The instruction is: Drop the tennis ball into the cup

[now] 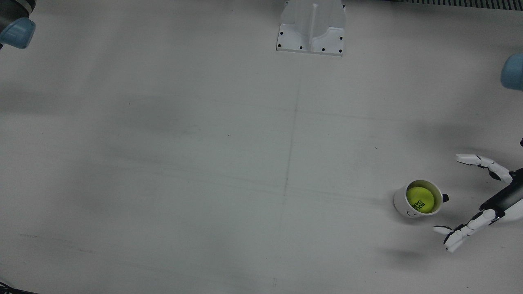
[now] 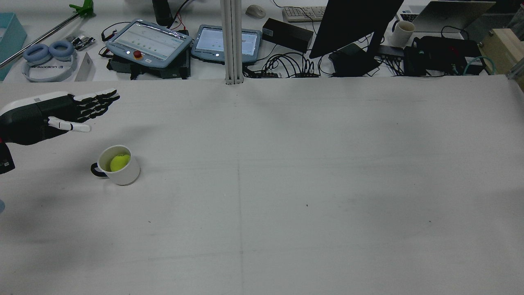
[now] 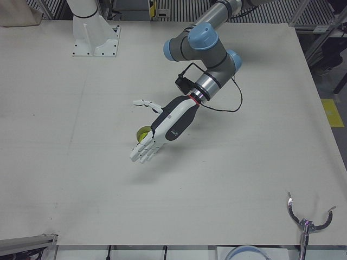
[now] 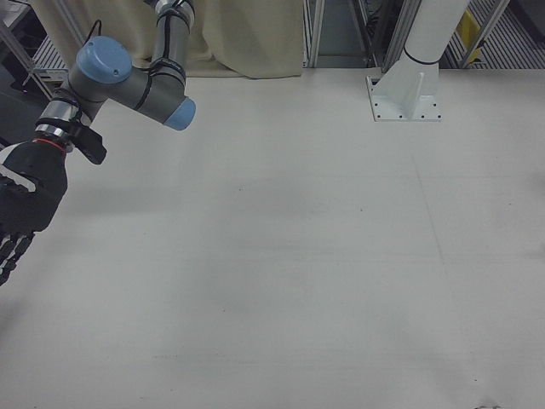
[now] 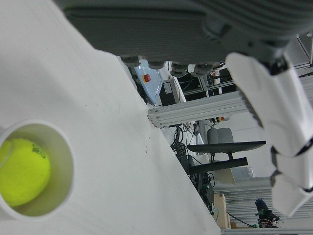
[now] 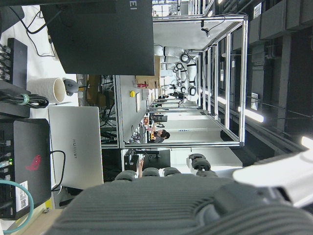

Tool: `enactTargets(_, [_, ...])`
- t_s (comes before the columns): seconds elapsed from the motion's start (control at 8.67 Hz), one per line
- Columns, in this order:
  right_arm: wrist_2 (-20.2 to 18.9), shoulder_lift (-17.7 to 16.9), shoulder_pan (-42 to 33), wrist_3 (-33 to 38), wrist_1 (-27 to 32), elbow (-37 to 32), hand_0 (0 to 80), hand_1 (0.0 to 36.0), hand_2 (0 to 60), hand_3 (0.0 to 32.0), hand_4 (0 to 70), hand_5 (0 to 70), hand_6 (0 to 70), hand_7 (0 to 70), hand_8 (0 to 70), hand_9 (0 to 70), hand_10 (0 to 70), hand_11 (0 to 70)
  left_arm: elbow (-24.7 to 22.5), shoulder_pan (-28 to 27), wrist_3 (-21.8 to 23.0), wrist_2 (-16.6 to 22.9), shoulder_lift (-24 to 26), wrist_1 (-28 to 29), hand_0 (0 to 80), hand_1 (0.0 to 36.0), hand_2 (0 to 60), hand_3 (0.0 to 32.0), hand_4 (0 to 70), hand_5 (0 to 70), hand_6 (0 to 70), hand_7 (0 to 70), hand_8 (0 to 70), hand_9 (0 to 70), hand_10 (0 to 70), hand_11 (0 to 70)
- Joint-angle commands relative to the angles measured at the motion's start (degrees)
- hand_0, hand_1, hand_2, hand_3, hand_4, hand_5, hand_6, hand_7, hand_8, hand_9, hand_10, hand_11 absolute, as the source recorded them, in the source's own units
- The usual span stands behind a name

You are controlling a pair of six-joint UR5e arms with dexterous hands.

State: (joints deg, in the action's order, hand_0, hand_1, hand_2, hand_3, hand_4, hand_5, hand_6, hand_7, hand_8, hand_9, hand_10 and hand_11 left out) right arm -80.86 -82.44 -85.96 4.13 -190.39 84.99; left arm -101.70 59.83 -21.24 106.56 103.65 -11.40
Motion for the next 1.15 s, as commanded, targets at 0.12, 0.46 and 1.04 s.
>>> enactTargets(0.12, [0.0,0.0,0.0,0.0,0.0,0.1,0.0,0.0,0.0,0.0,0.0,0.0,0.0,0.0,0.0,0.0,0.0,0.0,-3.3,14.2,1.1,-0.4,7.0,-7.9,40.3,14.9,18.5,0.0,0.0,0.1,0.3,12.9,0.0,1.1,0.0,0.0])
enactTargets(0.46, [0.0,-0.1,-0.1,-0.1,-0.1,0.4,0.0,0.0,0.0,0.0,0.0,0.0,0.0,0.0,0.0,0.0,0.0,0.0,0.5,21.0,1.1,-0.4,9.7,-10.9,46.3,18.8,13.1,0.0,0.0,0.0,0.0,10.7,0.0,0.7,0.0,0.0])
enactTargets(1.04, [0.0,-0.1,0.0,-0.1,-0.1,0.3,0.0,0.0,0.0,0.0,0.0,0.0,0.0,0.0,0.0,0.0,0.0,0.0,0.3,22.7,1.3,-0.4,8.3,-13.2,46.8,19.4,11.8,0.0,0.0,0.2,0.1,9.7,0.0,0.5,0.0,0.0])
